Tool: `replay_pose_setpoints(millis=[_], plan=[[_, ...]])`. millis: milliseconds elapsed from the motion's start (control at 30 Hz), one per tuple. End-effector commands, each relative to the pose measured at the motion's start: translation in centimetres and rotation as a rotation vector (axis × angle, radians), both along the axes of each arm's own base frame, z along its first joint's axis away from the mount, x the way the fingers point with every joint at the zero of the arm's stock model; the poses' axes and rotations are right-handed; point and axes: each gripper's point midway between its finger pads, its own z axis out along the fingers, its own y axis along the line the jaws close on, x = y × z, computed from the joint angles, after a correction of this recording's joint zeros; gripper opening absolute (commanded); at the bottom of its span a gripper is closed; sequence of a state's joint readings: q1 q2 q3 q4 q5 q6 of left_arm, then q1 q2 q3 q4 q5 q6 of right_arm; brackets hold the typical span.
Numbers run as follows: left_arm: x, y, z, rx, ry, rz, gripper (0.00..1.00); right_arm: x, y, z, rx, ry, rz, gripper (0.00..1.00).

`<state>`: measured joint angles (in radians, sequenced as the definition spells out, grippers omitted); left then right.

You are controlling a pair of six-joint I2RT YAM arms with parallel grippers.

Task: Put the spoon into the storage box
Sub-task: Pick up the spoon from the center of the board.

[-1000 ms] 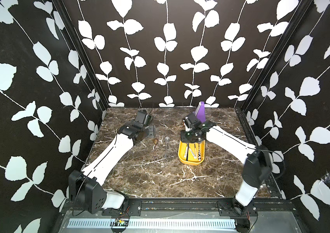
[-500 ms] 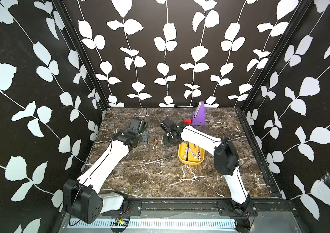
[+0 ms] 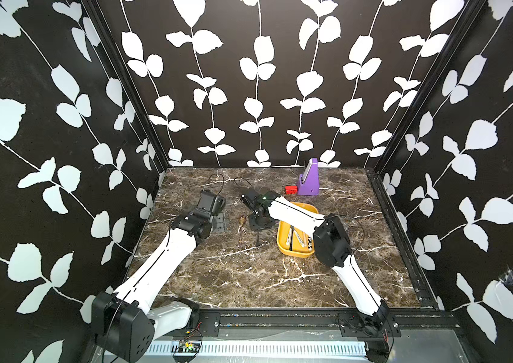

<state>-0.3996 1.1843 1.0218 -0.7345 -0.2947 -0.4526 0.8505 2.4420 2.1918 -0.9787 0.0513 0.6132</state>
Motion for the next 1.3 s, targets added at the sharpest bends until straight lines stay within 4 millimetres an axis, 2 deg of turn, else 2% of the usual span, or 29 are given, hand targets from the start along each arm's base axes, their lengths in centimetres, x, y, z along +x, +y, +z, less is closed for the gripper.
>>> replay_pose_setpoints(millis=[0, 300, 467, 667, 800, 1033, 1267], plan=[[-0.4, 0.8, 0.2, 0.018, -0.001, 0.016, 0.7, 0.0, 0.0, -0.3, -0.054, -0.001, 0.023, 0.34], [-0.4, 0.8, 0.0, 0.034, 0.016, 0.005, 0.7, -0.4, -0.6, -2.8, -0.115, 0.034, 0.028, 0.27], [-0.2, 0.7, -0.1, 0.034, 0.02, -0.001, 0.7, -0.5, -1.3, -3.5, -0.154, 0.03, 0.034, 0.17], [-0.3, 0.6, -0.9, 0.033, 0.041, -0.001, 0.7, 0.2, -1.4, -3.0, -0.144, 0.006, 0.025, 0.0], [-0.4, 0.6, -0.9, 0.028, 0.04, 0.004, 0.7, 0.6, -0.7, -1.5, -0.106, -0.016, 0.025, 0.0], [-0.3, 0.3, -1.0, 0.01, 0.033, 0.005, 0.7, 1.1, 0.8, 3.2, 0.016, -0.069, 0.006, 0.0], [-0.3, 0.6, -0.7, 0.008, 0.013, 0.017, 0.7, 1.1, 1.2, 7.3, 0.099, -0.101, -0.013, 0.0]])
